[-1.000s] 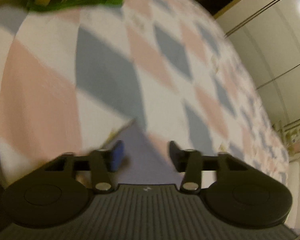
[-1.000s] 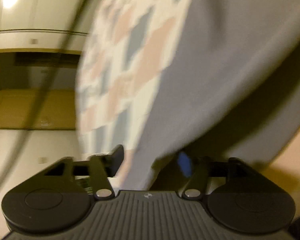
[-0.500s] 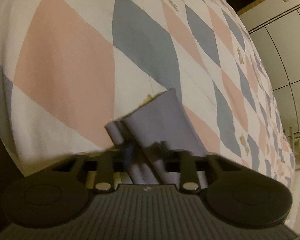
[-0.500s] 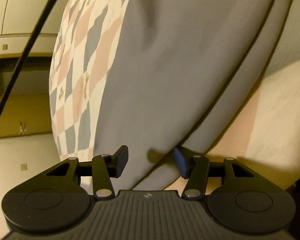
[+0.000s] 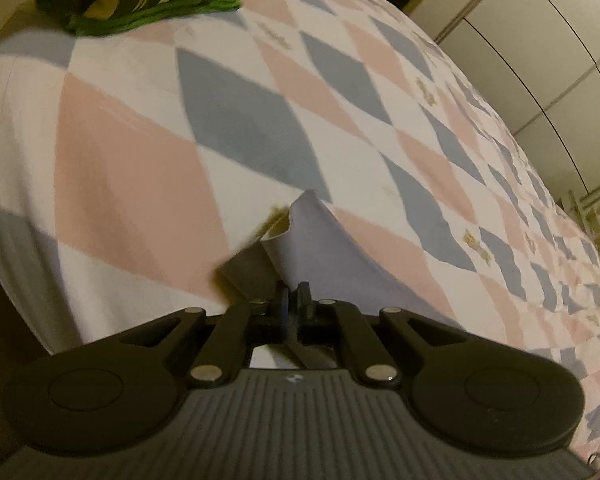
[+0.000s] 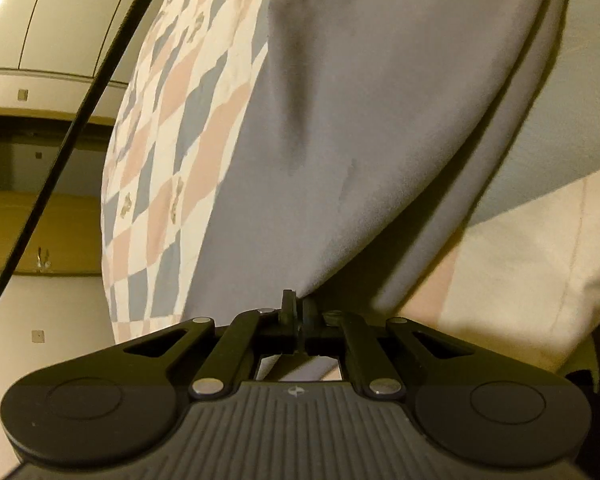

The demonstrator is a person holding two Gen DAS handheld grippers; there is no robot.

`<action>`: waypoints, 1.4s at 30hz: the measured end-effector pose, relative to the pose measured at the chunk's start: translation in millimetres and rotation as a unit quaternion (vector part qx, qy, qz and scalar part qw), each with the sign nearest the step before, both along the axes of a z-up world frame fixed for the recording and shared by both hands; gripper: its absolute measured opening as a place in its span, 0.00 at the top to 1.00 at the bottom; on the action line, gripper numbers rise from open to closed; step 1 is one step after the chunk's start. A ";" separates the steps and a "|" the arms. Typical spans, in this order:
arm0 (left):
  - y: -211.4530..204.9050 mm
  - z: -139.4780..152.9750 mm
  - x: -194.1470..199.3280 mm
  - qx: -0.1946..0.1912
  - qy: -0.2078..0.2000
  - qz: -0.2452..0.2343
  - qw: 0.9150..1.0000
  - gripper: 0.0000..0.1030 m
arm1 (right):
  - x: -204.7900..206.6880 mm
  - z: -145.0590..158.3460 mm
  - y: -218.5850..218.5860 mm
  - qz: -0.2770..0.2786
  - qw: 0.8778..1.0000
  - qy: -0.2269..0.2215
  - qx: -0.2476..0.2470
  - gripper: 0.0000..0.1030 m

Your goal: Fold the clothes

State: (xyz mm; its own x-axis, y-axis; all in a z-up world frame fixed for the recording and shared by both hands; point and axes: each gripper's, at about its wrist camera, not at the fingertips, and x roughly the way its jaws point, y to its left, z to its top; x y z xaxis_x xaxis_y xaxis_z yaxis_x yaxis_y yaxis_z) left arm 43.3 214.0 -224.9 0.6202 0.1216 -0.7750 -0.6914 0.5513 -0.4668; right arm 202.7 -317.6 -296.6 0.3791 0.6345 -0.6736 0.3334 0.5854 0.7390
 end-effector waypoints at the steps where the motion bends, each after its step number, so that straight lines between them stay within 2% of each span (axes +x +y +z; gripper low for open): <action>1: 0.5 3.0 -0.2 0.001 -0.010 0.000 1.000 0.99 | -1.1 -0.9 -0.2 0.001 1.000 0.001 -0.002 0.97; 3: -0.8 14.5 1.1 0.014 -0.035 -0.007 0.999 0.99 | -3.9 0.6 -2.7 0.003 1.000 -0.003 0.000 0.98; 6: -3.7 17.1 1.6 0.030 -0.036 -0.020 0.999 0.99 | -7.6 6.1 -7.9 0.005 1.000 -0.016 0.006 0.98; 8: -5.6 7.6 0.2 0.035 -0.017 -0.020 0.999 0.99 | -7.9 7.8 -9.7 0.012 1.000 -0.020 0.005 0.98; 10: -8.9 -8.1 -2.4 0.040 0.012 -0.021 0.999 0.99 | -8.4 -3.6 -8.5 0.015 1.000 -0.008 -0.010 0.98; 12: -11.1 -16.0 -6.4 0.034 0.016 -0.017 0.999 0.99 | -9.2 -15.4 -5.1 0.020 1.000 0.003 -0.023 0.98; 16: -18.1 -23.2 -6.7 0.063 0.037 -0.038 0.997 0.97 | -10.2 -24.5 -0.2 0.018 0.999 0.008 -0.033 0.98; 21: -34.1 -17.1 -0.9 0.114 0.085 -0.076 0.987 0.93 | -4.6 -35.2 4.1 0.030 0.999 0.020 -0.036 0.95; 24: -58.0 -1.4 2.8 0.130 0.097 -0.133 0.978 0.95 | -3.5 -29.1 -0.3 0.028 0.999 0.022 -0.022 0.75; 25: -66.0 3.8 4.0 0.135 0.101 -0.153 0.974 0.94 | -5.8 -24.1 -6.5 0.024 0.999 0.020 -0.025 0.71; 27: -81.9 14.3 6.4 0.146 0.109 -0.191 0.965 0.94 | -8.3 -15.6 -17.4 0.013 0.999 0.019 -0.028 0.70; 29: -112.6 18.0 17.9 0.155 0.096 -0.248 0.951 0.94 | -11.0 -8.7 -37.1 -0.012 0.999 0.013 -0.033 0.70; 33: -183.3 4.9 56.8 0.153 0.051 -0.360 0.919 0.93 | -7.1 -0.2 -77.8 -0.072 0.996 -0.010 -0.051 0.71; 34: -201.6 0.2 67.6 0.152 0.040 -0.389 0.908 0.94 | -6.0 -1.7 -86.0 -0.089 0.995 -0.009 -0.050 0.71; 36: -241.9 -8.7 88.1 0.158 0.019 -0.452 0.878 0.93 | -3.9 -4.7 -102.4 -0.121 0.991 -0.007 -0.048 0.71; 40: -321.0 -20.8 113.7 0.212 -0.006 -0.554 0.805 0.93 | -2.2 -10.0 -126.1 -0.151 0.987 -0.009 -0.051 0.71; 42: -352.7 -25.8 119.2 0.239 -0.017 -0.588 0.772 0.93 | -1.1 -10.3 -134.2 -0.155 0.986 -0.014 -0.053 0.71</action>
